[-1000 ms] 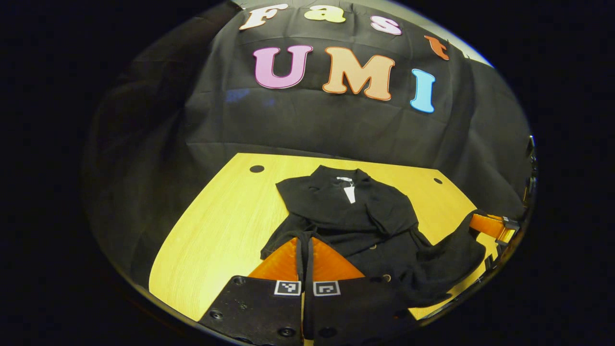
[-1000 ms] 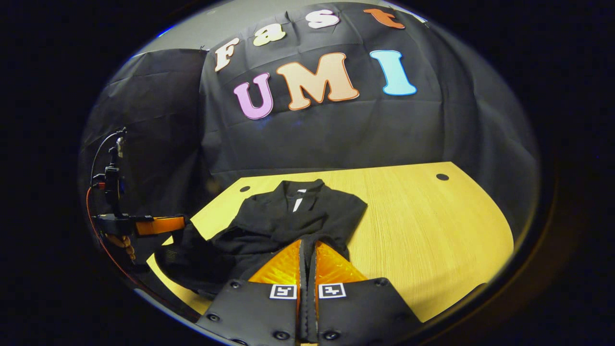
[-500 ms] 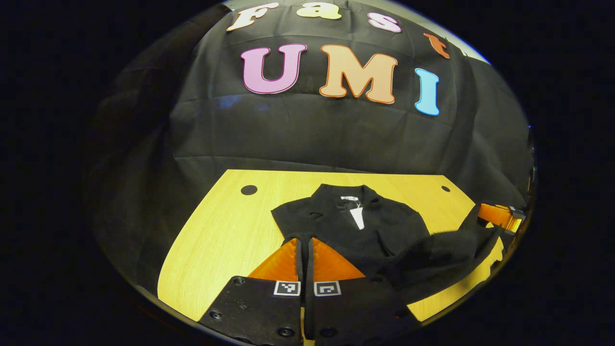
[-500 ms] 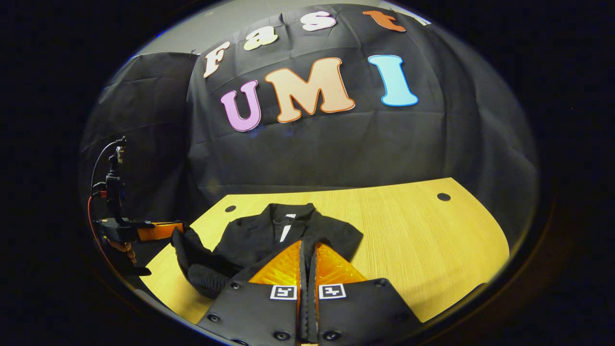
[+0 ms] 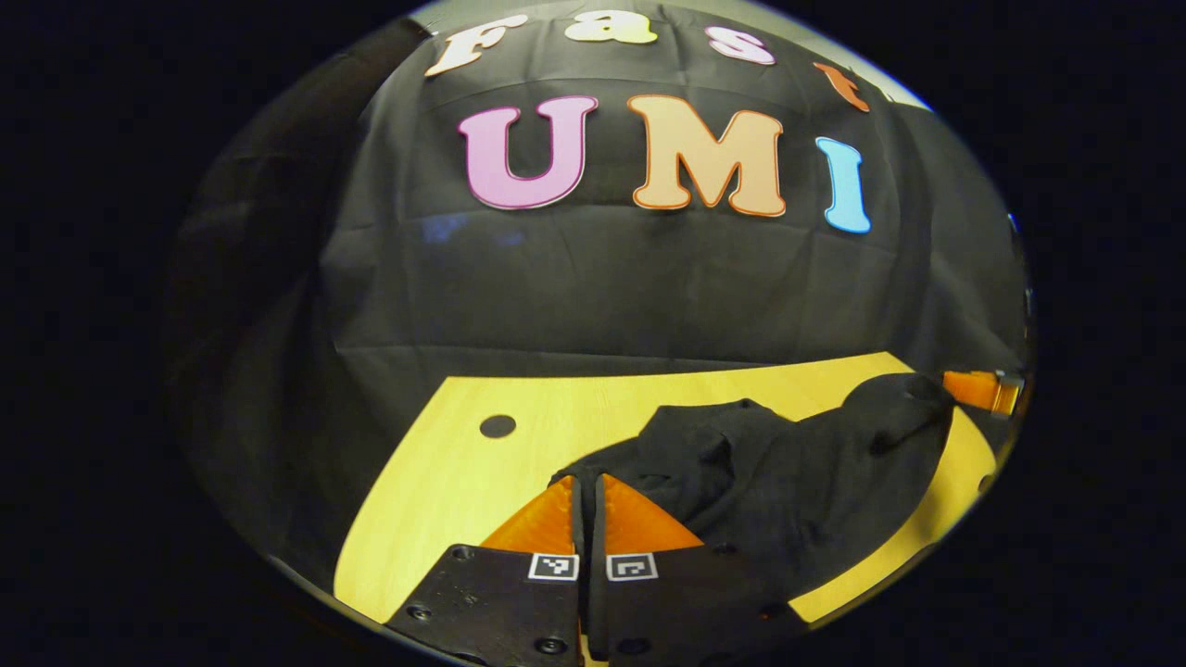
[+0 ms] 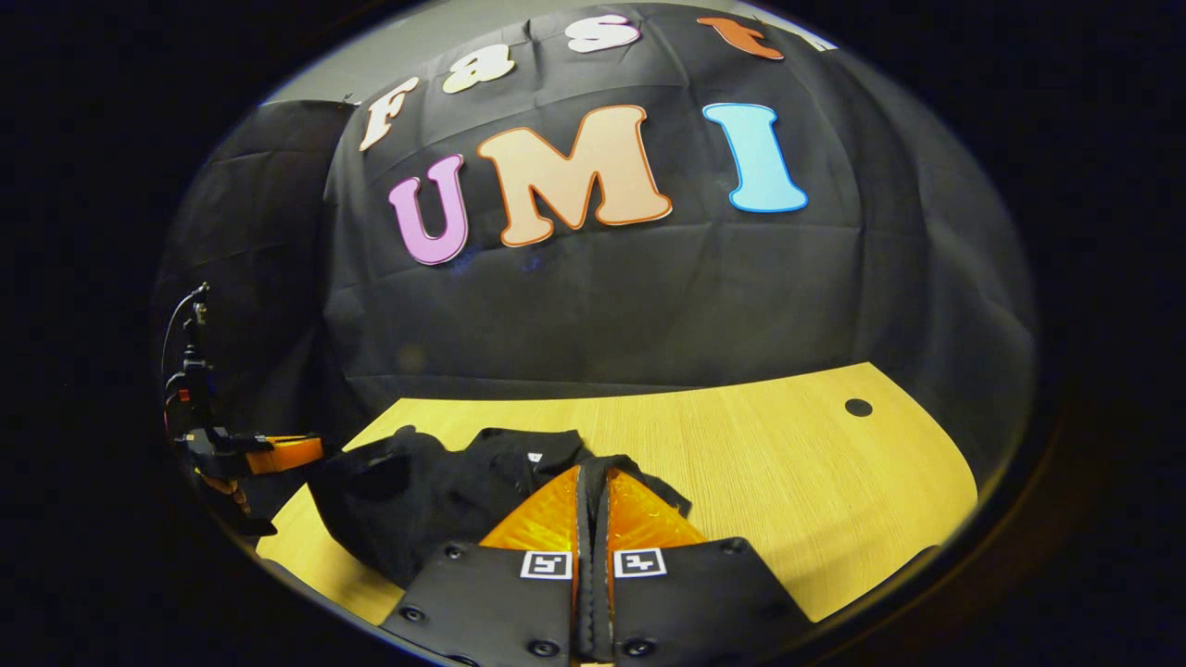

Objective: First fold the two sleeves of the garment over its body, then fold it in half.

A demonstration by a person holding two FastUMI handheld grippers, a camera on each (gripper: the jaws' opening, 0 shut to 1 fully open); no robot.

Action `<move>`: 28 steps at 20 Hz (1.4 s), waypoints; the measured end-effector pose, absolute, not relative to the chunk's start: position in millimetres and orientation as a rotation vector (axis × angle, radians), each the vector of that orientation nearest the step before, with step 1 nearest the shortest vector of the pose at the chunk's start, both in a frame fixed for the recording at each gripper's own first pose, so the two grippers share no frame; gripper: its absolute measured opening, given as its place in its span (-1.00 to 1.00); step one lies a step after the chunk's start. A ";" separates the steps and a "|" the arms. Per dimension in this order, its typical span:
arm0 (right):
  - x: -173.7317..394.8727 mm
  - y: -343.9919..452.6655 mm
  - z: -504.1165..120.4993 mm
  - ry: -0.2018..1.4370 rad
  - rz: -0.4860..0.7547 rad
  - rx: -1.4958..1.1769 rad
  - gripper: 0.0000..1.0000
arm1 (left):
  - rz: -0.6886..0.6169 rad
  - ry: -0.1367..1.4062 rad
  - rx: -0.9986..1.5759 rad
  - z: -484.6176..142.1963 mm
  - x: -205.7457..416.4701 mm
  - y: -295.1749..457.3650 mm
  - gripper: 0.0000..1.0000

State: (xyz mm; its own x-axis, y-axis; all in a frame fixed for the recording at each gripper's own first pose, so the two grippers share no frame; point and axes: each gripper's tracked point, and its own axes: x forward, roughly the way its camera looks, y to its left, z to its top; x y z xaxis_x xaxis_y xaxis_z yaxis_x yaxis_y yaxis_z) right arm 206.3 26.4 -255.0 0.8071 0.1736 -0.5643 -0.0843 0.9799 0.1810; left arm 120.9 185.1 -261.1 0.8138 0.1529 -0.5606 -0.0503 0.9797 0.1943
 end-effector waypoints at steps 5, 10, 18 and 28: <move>214.0 16.1 -249.8 0.588 0.040 0.147 0.83 | 0.196 0.418 0.306 -213.1 152.7 200.3 0.80; 193.8 10.7 -203.8 0.471 -0.003 0.133 0.95 | 0.111 0.382 0.252 -187.5 142.4 167.6 0.85; 115.7 10.0 -137.4 0.311 0.078 0.120 0.86 | 0.152 0.258 0.210 -106.1 76.4 132.9 0.85; -2.6 2.7 -96.6 0.182 0.100 0.049 0.86 | 0.169 0.203 0.178 -41.6 -20.2 97.4 0.85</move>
